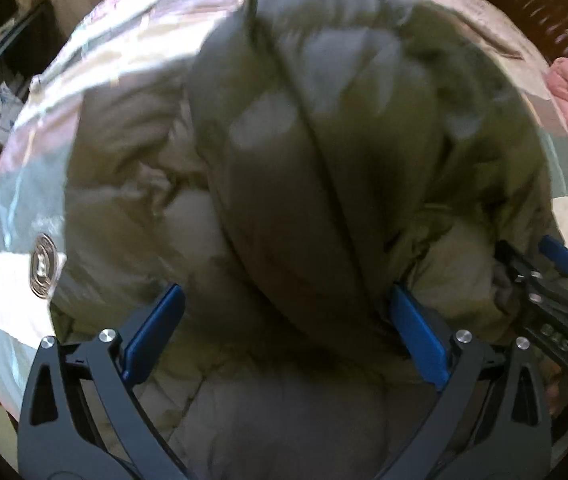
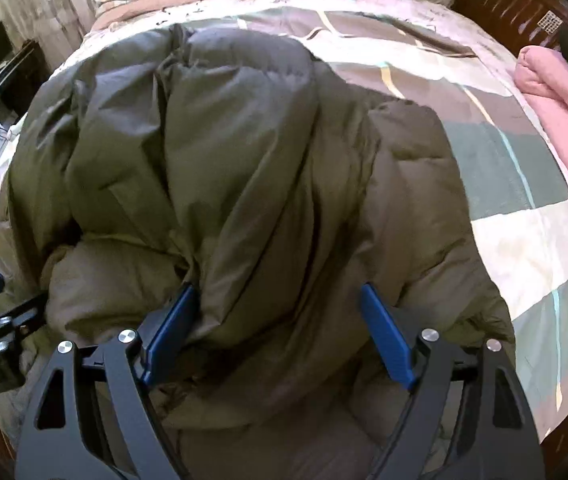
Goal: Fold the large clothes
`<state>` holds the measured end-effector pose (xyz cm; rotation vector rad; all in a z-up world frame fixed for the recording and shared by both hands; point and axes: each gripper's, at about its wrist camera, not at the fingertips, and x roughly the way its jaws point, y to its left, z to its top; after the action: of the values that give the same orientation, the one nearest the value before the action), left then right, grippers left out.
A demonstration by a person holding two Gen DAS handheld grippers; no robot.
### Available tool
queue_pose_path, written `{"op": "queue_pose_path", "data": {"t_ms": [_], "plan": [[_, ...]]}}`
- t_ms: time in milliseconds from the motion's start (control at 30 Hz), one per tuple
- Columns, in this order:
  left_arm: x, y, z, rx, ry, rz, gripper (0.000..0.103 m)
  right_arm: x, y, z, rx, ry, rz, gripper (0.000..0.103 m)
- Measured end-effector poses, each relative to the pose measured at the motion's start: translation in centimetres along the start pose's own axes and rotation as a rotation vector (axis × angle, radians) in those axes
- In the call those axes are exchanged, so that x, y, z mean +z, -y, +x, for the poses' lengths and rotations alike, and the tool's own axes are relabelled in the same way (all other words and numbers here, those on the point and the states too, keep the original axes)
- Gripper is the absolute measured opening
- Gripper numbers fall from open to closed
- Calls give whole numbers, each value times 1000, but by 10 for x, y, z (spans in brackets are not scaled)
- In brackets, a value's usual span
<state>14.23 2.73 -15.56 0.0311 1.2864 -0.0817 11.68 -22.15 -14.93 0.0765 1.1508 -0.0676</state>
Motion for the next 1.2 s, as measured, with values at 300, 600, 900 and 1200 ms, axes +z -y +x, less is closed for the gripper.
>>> {"op": "queue_pose_path", "data": {"t_ms": [300,600,900,1200], "plan": [[-20,-38,-42,67,135,55,101,-9,37,-61,-5,175,-67,91],[-85,-86,-48,291,174,108,101,-58,140,-43,-78,-63,69,93],[-158,-136,3,115,-154,-135,101,-146,201,10,185,-457,391,100],[-171,-179,6,-33,-216,-367,101,-145,168,20,260,-491,283,100]]}}
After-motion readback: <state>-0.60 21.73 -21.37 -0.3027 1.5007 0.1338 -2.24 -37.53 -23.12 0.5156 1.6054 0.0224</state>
